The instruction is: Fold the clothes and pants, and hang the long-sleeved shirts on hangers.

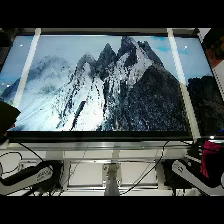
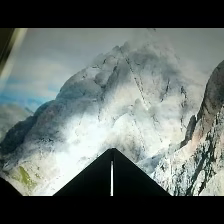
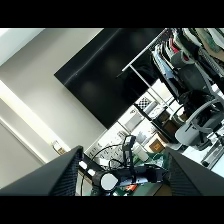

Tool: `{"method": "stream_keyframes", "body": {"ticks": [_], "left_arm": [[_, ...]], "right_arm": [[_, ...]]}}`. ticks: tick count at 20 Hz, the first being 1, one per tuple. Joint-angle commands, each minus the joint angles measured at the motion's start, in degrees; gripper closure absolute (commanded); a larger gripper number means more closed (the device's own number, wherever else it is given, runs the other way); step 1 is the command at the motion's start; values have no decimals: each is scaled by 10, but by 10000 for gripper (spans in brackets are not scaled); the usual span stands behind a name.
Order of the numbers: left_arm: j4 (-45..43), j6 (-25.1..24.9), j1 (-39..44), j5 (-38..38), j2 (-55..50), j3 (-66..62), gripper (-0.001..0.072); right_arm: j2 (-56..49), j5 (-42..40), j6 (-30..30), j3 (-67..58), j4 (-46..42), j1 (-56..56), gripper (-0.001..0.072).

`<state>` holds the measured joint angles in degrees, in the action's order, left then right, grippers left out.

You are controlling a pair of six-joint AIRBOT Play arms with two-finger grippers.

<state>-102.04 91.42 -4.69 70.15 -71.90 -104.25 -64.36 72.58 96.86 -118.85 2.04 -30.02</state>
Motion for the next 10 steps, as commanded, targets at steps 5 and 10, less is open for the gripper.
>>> {"method": "stream_keyframes", "body": {"ticks": [5,10], "left_arm": [[-76,34,-96,65,-9,64,694],[-54,52,-290,102,-7,186,693]], "right_arm": [[0,0,0,0,0,1,129],[0,0,0,0,0,1,129]]}}
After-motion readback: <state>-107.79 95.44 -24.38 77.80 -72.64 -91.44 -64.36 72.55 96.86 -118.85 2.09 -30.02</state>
